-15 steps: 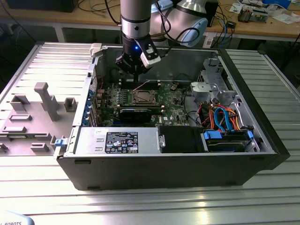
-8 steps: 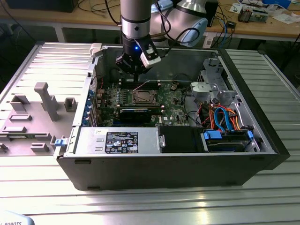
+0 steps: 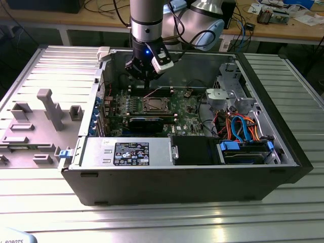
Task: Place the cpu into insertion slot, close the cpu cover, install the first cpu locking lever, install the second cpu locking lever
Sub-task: 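Install the first cpu locking lever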
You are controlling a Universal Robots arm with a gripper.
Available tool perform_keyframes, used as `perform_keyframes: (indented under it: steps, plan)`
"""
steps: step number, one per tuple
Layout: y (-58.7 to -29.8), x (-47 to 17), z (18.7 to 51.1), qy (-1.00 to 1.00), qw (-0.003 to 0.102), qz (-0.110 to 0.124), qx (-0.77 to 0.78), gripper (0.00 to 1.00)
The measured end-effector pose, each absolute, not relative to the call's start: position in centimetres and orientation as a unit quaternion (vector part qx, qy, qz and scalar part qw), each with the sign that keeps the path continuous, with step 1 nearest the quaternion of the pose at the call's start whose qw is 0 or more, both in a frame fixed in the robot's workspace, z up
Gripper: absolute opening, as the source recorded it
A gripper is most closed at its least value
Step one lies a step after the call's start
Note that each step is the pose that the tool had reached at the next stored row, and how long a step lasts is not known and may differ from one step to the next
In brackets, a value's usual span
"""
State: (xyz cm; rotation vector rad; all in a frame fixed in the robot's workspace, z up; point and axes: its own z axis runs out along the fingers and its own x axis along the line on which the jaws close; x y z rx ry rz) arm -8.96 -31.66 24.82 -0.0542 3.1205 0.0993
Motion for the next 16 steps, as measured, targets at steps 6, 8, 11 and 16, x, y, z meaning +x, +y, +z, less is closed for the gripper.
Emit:
perform_keyframes:
  steps: [6, 8, 11, 16]
  plan:
    - [-31.7, -8.7, 24.7, 0.999, 0.01, 0.032, -0.017, 0.11]
    - [-31.7, -8.5, 24.6, 0.999, 0.01, 0.032, -0.017, 0.11]
    - [-31.6, -8.3, 24.2, 0.999, 0.009, 0.032, -0.017, 0.11]
    - [-31.4, -8.0, 23.2, 0.999, 0.01, 0.032, -0.017, 0.11]
